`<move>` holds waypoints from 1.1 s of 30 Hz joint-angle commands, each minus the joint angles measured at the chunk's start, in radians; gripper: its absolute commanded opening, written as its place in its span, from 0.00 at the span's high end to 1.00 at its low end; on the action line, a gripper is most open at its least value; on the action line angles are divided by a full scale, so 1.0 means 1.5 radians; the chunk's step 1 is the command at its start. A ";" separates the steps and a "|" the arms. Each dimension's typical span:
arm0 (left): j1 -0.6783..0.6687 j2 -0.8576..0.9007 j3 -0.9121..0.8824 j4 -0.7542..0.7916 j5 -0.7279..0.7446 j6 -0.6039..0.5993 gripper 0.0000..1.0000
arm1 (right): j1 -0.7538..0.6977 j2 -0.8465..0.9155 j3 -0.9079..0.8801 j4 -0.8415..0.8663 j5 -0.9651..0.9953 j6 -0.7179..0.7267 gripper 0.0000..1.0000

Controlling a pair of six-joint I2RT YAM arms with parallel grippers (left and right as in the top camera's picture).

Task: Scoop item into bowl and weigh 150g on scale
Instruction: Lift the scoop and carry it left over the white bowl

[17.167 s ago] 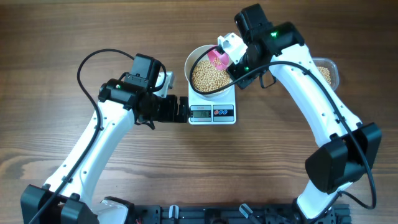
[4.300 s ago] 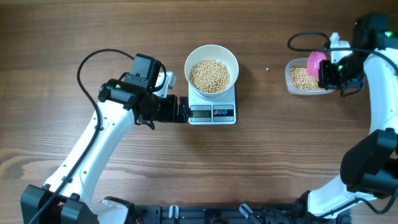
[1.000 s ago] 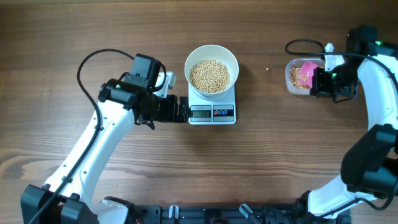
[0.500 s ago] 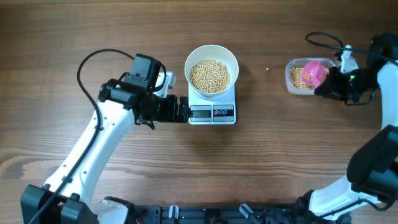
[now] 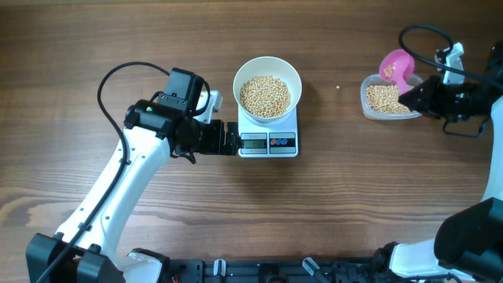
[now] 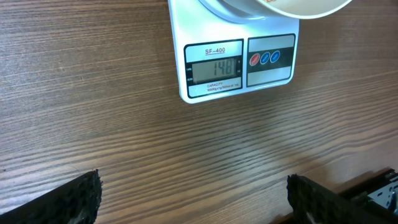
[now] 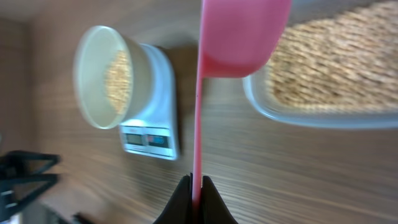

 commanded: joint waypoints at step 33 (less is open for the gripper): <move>0.002 0.004 -0.001 0.002 0.006 0.013 0.00 | 0.350 -0.014 0.012 0.240 -0.007 0.021 0.96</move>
